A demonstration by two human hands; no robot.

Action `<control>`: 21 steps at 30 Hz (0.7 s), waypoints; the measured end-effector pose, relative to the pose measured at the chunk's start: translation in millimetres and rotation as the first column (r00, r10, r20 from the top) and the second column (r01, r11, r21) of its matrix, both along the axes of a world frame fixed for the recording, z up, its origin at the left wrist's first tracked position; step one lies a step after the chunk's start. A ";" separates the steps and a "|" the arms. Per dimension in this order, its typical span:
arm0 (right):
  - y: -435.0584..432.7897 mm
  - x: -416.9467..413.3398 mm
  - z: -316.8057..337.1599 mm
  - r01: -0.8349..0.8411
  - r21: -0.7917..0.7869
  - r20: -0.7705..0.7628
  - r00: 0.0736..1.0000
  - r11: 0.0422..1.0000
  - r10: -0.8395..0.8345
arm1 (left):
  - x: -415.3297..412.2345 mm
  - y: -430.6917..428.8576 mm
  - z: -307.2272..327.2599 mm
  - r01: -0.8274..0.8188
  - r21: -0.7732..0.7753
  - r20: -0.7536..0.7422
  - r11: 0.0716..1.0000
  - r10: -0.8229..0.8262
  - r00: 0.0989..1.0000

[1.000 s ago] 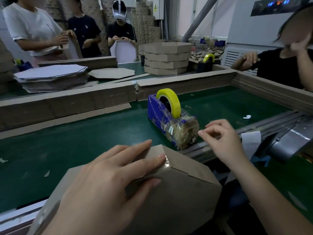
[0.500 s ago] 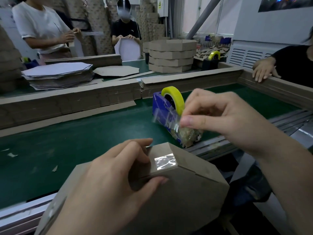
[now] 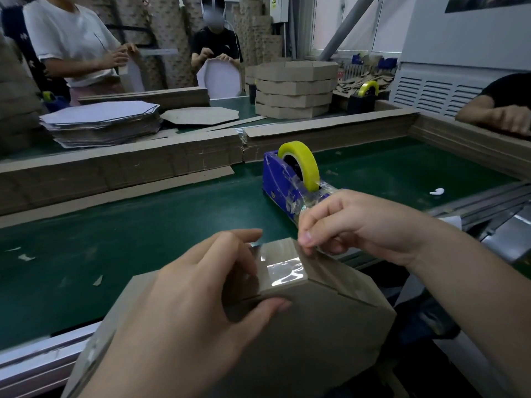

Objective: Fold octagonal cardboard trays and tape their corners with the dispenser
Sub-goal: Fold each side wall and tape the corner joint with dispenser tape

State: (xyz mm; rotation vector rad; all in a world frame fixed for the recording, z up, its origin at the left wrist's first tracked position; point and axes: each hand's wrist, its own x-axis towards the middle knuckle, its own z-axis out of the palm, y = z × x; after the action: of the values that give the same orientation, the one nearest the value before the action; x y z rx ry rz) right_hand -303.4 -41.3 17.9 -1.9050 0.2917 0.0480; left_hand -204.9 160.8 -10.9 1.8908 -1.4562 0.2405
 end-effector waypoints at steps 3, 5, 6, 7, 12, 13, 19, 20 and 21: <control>-2.6 0.9 -0.7 -0.013 -0.007 -0.010 1.000 1.000 0.013 | 0.6 0.6 -0.3 0.014 0.020 -0.001 1.000 -0.014 1.000; -3.5 2.1 -1.2 -0.018 -0.007 -0.015 1.000 1.000 0.018 | 1.0 0.4 0.1 0.037 0.051 0.005 0.998 -0.037 0.999; -4.1 2.6 -1.4 -0.020 -0.007 -0.018 1.000 1.000 0.020 | 1.1 0.4 0.1 0.042 0.067 0.016 0.997 -0.043 0.999; -4.9 3.0 -1.5 -0.022 -0.009 -0.021 1.000 1.000 0.022 | 0.7 0.1 0.3 0.041 0.082 0.036 0.996 -0.044 0.998; -3.3 2.6 -0.2 -0.031 -0.050 -0.048 0.998 0.998 0.029 | -0.6 1.2 -1.8 0.018 0.086 0.083 0.996 -0.025 0.996; -2.2 2.3 -0.4 -0.028 -0.068 -0.050 0.998 0.997 0.025 | -1.0 1.8 -2.7 0.016 0.081 0.089 0.997 -0.024 0.996; -0.8 -0.1 -4.7 -0.017 -0.171 -0.119 0.993 0.985 -0.003 | -2.6 1.8 -6.1 0.008 0.097 0.104 0.995 -0.018 0.994; -2.0 -0.3 -5.3 -0.015 -0.177 -0.141 0.990 0.984 -0.010 | -3.3 1.5 -6.2 0.006 0.104 0.103 0.995 -0.017 0.995; -3.5 0.0 -5.9 -0.015 -0.188 -0.163 0.987 0.982 -0.016 | -3.9 1.8 -6.1 0.003 0.109 0.103 0.994 -0.015 0.995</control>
State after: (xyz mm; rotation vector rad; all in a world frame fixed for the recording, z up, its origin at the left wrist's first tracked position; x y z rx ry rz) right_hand -303.4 -44.8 11.9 -2.0935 0.4207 0.1825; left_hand -208.8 162.5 -17.0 1.9838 -1.5749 0.2631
